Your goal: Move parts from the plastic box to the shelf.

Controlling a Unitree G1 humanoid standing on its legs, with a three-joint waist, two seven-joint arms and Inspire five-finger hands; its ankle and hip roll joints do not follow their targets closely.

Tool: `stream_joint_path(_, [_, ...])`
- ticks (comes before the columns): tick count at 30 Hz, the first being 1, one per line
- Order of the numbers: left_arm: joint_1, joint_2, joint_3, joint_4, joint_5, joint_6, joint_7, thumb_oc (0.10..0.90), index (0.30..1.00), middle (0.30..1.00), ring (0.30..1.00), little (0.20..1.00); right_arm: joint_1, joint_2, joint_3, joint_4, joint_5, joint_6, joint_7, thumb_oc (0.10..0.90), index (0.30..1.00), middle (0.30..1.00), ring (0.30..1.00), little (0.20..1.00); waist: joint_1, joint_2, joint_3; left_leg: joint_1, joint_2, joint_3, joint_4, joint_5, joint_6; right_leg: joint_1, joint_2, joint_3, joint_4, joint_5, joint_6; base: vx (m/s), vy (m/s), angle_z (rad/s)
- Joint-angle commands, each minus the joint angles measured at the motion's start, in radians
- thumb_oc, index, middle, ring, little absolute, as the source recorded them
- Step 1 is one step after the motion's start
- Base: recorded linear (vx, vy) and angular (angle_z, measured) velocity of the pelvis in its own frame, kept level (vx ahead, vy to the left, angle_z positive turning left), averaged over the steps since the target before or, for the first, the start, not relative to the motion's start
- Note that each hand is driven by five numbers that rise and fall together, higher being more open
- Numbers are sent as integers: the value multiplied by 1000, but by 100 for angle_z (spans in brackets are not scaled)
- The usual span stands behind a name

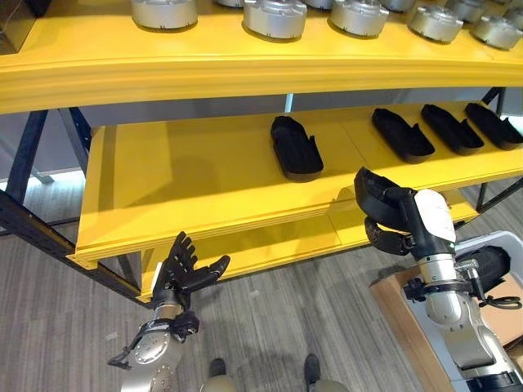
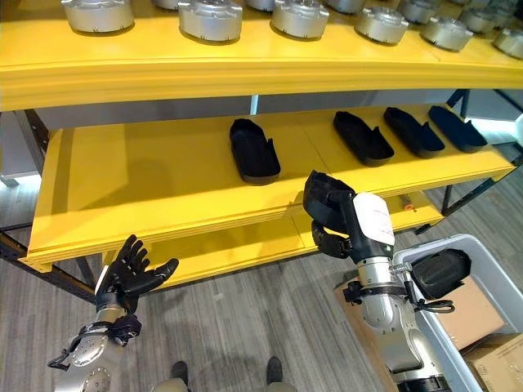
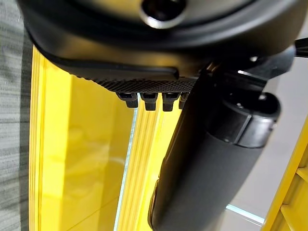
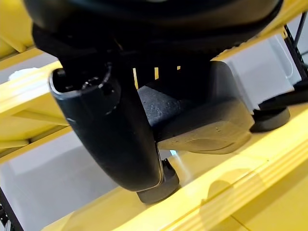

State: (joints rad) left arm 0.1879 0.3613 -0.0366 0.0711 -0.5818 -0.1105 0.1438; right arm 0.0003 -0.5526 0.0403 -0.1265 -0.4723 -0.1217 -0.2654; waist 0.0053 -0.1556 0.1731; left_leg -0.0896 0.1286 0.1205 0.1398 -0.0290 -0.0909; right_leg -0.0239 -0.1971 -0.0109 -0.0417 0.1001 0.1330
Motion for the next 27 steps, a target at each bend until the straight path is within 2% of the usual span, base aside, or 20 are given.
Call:
stream_joint_path(1, [-23,39,12,-99,29,-93,-13,900,1000,1000,1000,1000,-192,-79,-58,-138,-49,-55,-75,400,300,300,300,300,8,37,-73,-32,11,15,-16,-12,48,86,-77,-38,81,-82,73,29,8,-11])
stream_joint_path(7, [-22,35,14,-100,19,-95,-16,900,1000,1000,1000,1000,-304,-125,-1,-125,-76,-47,-63,400,300,300,300,300,32,18,-84,-20,14,13,-55,4,41,96,-72,-54,45,-66,73,28,-12,-2])
stream_joint_path(22, [-25,40,-5,-107,-9,-92,-21,900,1000,1000,1000,1000,-567,-136,186,-53,-68,-38,-29,400,300,300,300,300,78,14,-85,-14,32,-21,-92,38,22,124,-41,-88,17,-96,53,8,-32,6])
stream_joint_path(23, [-24,48,-13,-109,-17,-95,-25,900,1000,1000,1000,1000,-626,-147,231,-31,-72,-37,-18,400,300,300,300,300,92,12,-85,-18,33,-32,-93,43,18,131,-38,-97,13,-100,49,6,-36,13])
stream_joint_path(27, [-24,50,-13,-112,-25,-97,-29,900,1000,1000,1000,1000,-697,-157,285,2,-72,-35,-6,400,300,300,300,300,104,12,-83,-24,34,-43,-95,48,16,136,-33,-108,11,-104,47,8,-42,11])
